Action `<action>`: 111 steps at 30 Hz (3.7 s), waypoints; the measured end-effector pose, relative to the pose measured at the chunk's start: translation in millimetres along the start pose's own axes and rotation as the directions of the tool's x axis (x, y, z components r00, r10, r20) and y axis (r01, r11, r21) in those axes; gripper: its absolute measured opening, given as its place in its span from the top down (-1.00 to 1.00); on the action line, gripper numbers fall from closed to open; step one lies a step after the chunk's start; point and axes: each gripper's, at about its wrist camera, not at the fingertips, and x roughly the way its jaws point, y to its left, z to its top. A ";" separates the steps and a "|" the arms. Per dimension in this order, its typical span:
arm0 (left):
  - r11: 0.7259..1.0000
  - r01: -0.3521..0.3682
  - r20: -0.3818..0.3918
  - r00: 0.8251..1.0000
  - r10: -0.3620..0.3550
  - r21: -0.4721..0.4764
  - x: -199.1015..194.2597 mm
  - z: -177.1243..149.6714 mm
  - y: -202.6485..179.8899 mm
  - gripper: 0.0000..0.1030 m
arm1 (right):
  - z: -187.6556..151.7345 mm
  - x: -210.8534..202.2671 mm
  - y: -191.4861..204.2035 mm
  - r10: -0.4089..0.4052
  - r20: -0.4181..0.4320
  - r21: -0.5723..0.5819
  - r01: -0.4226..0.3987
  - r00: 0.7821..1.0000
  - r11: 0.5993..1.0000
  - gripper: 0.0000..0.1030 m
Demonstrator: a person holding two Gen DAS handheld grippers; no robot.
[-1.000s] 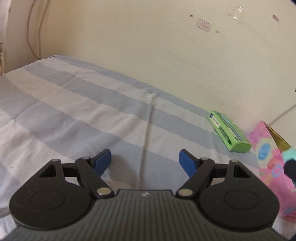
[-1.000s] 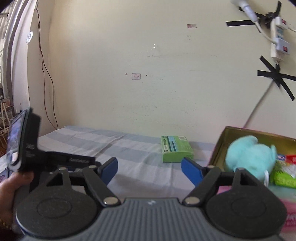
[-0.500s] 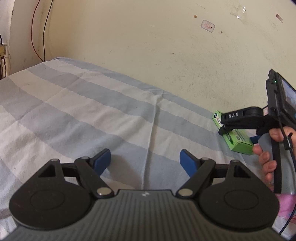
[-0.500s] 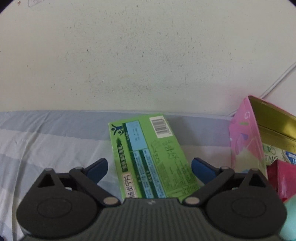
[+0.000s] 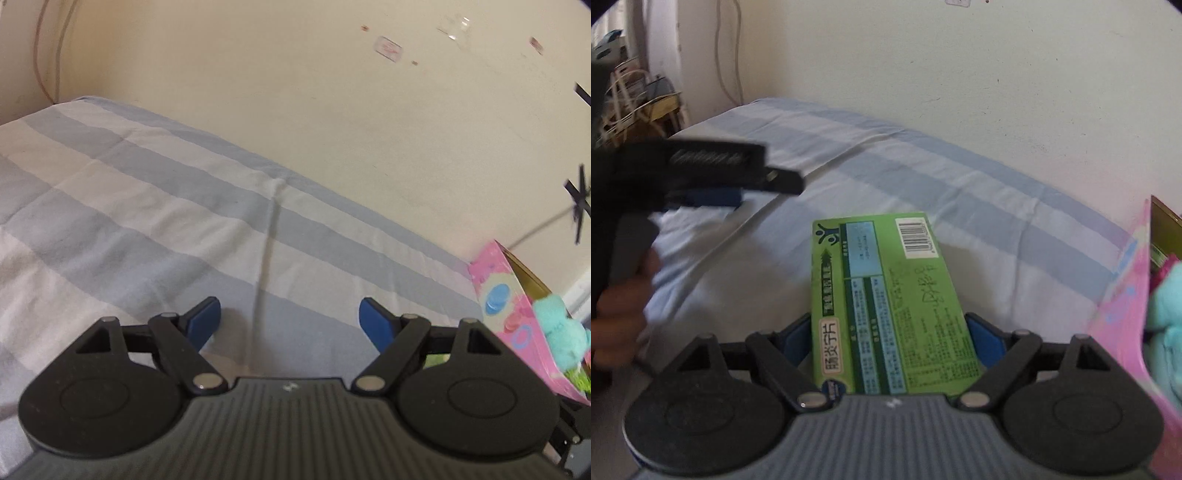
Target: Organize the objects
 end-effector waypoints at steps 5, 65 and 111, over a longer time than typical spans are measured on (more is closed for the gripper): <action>0.928 0.360 -0.146 0.927 -0.345 0.094 -4.6 -16.1 -36.5 -0.62 | -79.9 -74.2 -35.1 -0.101 0.018 0.101 0.098 0.995 0.990 -0.75; 0.761 0.498 -0.335 0.862 -0.381 0.416 70.4 -12.3 -334.7 -0.62 | -53.3 -103.7 -243.3 -0.441 0.131 0.508 0.322 0.888 0.799 -0.43; 0.797 0.154 -0.017 0.984 -0.177 0.584 -108.7 -132.7 -237.5 -0.89 | -170.5 -201.0 -73.2 -0.511 0.252 0.707 0.204 0.822 0.677 -0.67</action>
